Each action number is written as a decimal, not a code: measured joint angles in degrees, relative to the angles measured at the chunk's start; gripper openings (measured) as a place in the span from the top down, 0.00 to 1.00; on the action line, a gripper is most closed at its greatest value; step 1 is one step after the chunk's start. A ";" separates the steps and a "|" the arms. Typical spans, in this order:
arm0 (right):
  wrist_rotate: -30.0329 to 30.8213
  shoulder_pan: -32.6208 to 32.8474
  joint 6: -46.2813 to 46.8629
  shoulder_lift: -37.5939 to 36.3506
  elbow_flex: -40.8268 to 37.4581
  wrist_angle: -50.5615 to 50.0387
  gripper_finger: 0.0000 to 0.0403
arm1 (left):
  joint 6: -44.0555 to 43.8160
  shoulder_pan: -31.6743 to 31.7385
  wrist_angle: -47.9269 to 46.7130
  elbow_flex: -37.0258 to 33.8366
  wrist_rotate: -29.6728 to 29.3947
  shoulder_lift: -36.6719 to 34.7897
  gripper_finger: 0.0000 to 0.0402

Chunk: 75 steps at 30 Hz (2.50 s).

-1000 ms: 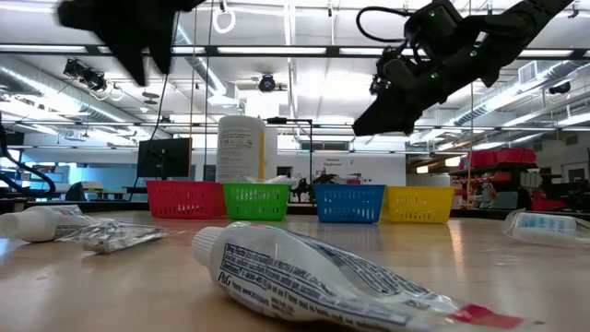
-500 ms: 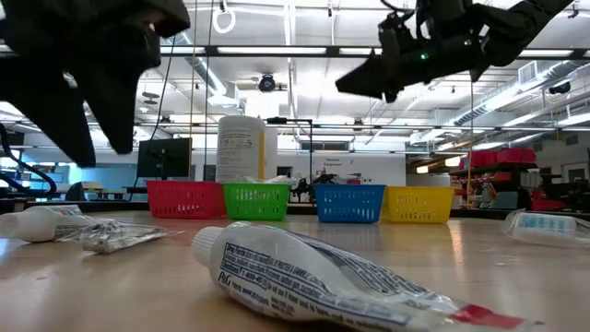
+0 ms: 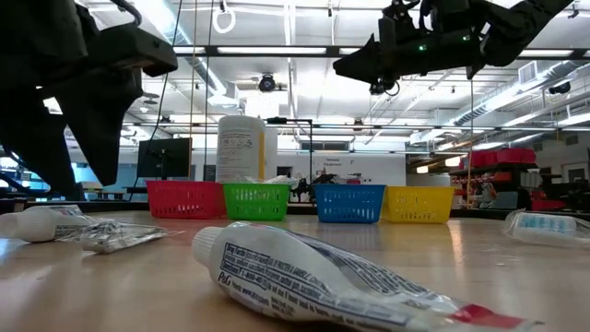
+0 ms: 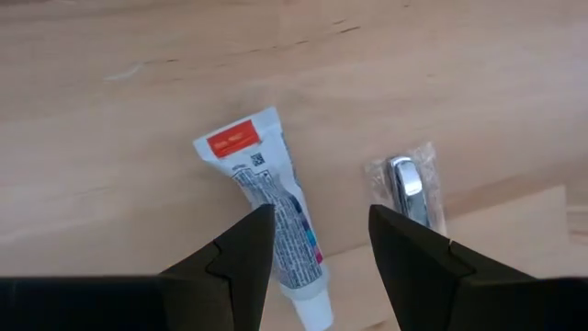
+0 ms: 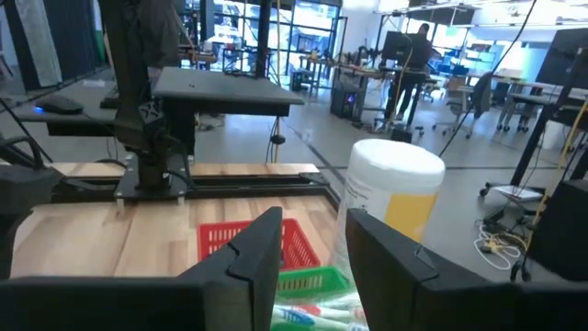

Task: Pick & Place Travel size toiletries
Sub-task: Put the white toothpaste into the blue bin

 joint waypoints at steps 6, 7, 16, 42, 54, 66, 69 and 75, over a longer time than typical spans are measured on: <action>0.00 0.00 0.83 0.00 0.00 -0.91 0.67 | -1.45 -0.02 -0.73 0.00 0.09 -0.02 0.53; 0.00 0.00 0.91 0.00 0.00 -1.36 0.67 | -2.24 0.00 -0.72 0.00 0.09 -0.02 0.53; -0.13 0.09 3.85 0.00 0.00 -4.04 0.67 | -5.73 -0.02 1.06 -3.78 0.17 -0.02 0.53; -0.15 0.09 3.89 0.00 0.00 -5.50 0.67 | -2.13 -0.02 6.53 -6.27 -0.11 -0.02 0.68; -0.15 0.09 3.91 0.00 0.00 -5.59 0.67 | -0.73 0.94 6.70 -6.27 -2.85 -0.02 0.88; -1.43 0.09 3.89 0.00 0.00 -5.61 0.67 | 8.68 3.23 11.37 -6.27 -20.61 -1.17 0.91; -4.97 0.09 3.91 0.00 0.00 -5.61 0.67 | 15.57 5.47 13.77 -6.27 -25.25 -2.99 0.91; -10.16 0.11 4.06 0.00 -0.01 -5.61 0.67 | 39.27 10.56 25.27 -6.27 -33.72 -7.58 0.92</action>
